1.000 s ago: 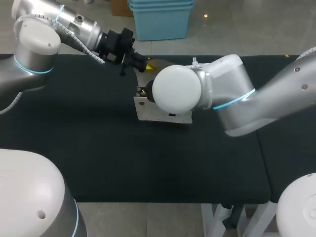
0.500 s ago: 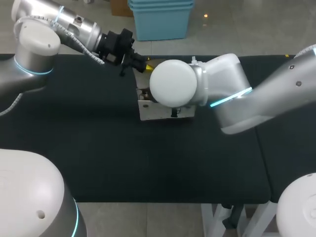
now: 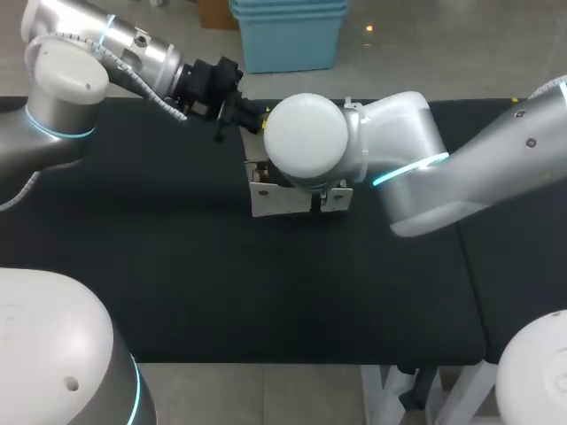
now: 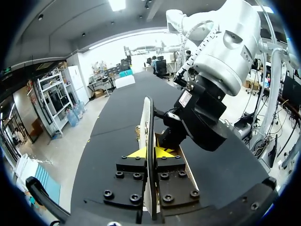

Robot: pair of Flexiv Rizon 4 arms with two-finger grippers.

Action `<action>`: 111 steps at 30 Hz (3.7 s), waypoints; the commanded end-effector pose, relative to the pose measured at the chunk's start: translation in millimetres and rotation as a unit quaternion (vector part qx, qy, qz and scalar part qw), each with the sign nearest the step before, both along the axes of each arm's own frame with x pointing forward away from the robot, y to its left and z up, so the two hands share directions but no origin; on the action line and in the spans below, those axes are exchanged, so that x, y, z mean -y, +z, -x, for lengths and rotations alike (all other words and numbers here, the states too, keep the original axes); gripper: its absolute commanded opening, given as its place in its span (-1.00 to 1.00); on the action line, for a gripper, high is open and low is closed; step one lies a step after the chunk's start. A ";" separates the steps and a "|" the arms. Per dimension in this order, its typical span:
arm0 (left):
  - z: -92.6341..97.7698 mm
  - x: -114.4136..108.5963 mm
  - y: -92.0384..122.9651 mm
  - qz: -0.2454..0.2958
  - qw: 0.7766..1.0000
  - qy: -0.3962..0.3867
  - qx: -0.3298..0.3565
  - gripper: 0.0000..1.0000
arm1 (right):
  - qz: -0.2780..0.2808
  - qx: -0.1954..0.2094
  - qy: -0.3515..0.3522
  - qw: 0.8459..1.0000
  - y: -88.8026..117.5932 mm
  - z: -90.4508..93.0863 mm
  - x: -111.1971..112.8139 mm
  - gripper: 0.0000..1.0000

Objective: Pick up the bag, open it, inspect its contents, close it, and place it on the opposite side

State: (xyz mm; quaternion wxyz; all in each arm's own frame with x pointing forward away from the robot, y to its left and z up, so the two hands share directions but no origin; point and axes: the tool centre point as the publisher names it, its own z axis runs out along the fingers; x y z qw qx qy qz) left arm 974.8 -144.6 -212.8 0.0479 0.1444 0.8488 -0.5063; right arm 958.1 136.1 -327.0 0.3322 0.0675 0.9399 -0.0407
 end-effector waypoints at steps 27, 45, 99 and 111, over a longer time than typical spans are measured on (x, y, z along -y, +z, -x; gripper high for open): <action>2.4 -8.6 0.8 0.005 1.000 -0.003 0.002 -1.00 | -0.010 -0.014 -0.010 1.000 -19.6 11.4 11.3 1.00; 2.4 -8.6 0.8 0.005 1.000 -0.003 0.002 -1.00 | -0.011 -0.008 -0.009 1.000 -15.6 10.9 10.5 1.00; -17.5 1.0 -23.5 -0.029 0.996 0.044 -0.066 -1.00 | -0.061 0.164 0.009 0.985 86.3 66.0 3.9 -1.00; -39.8 -1.3 -67.3 -0.037 0.997 0.061 -0.032 -1.00 | -0.069 0.136 0.013 0.988 52.0 71.9 6.8 -1.00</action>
